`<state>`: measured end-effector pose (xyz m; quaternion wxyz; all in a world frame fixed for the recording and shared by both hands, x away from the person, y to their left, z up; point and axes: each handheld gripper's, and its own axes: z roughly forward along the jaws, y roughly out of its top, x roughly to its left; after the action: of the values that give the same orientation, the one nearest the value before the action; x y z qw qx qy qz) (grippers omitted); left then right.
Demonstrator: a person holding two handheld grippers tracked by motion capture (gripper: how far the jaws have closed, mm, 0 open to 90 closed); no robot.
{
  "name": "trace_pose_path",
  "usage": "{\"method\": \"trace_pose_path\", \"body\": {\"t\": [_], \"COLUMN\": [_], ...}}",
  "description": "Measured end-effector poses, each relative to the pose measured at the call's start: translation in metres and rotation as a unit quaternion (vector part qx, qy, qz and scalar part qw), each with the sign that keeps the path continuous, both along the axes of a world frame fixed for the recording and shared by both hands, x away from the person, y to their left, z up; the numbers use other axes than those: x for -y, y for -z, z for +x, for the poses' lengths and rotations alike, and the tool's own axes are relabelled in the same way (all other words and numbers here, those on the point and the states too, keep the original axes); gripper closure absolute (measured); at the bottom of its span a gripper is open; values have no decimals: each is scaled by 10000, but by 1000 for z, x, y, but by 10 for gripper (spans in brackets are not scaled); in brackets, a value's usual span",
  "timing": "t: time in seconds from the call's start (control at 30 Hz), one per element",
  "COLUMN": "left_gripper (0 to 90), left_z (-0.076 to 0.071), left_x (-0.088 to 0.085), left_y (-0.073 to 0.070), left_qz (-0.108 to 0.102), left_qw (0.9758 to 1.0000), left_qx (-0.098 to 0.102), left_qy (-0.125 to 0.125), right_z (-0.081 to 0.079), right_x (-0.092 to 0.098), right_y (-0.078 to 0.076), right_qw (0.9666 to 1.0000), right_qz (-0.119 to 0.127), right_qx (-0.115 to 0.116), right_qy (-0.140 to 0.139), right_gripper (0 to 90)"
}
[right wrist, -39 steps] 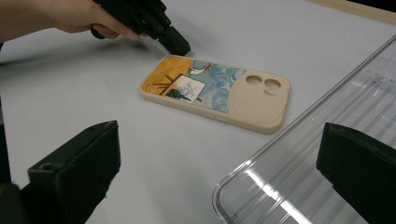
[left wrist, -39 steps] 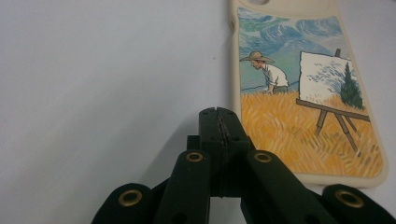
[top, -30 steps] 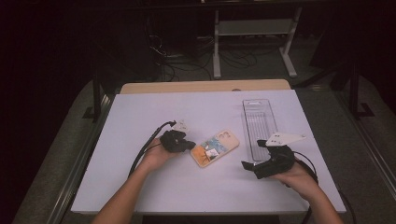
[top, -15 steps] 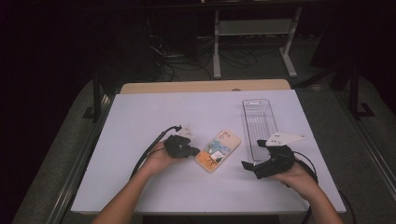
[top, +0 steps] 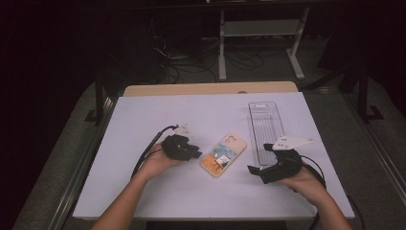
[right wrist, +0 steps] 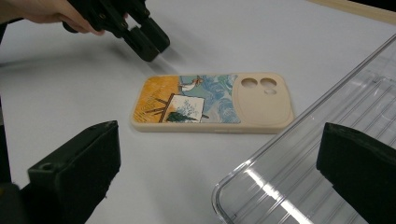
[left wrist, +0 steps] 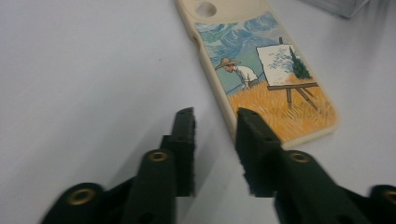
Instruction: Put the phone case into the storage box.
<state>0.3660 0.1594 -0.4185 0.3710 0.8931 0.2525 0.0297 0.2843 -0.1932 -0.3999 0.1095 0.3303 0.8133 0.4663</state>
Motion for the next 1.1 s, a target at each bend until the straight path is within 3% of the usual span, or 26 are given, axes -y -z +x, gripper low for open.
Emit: {"method": "trace_pose_path", "body": {"t": [0.27, 0.5, 0.77, 1.0, 1.1], "left_gripper": [452, 308, 147, 11, 0], "left_z": [-11, -26, -45, -59, -63], "left_x": [-31, -57, -84, -94, -96], "left_y": [-18, -28, -30, -26, -24], "left_qz": [-340, -483, -434, -636, -641], "left_qw": [9991, 9976, 9960, 9941, 9939], "left_qx": [54, 433, 692, 774, 800], "left_qy": [-249, -223, -354, -413, -405], "right_z": [0, 0, 0, -1, -1], "right_x": [0, 0, 0, 0, 0], "right_y": [0, 0, 0, 0, 0], "right_qw": [10000, 10000, 10000, 10000, 10000], "right_qz": [-2, -10, -13, -36, -42], "right_qx": [-5, -1, 5, 4, 9], "right_qy": [2, -2, -1, -3, -3], "right_gripper": [0, 0, 0, 0, 0]}}
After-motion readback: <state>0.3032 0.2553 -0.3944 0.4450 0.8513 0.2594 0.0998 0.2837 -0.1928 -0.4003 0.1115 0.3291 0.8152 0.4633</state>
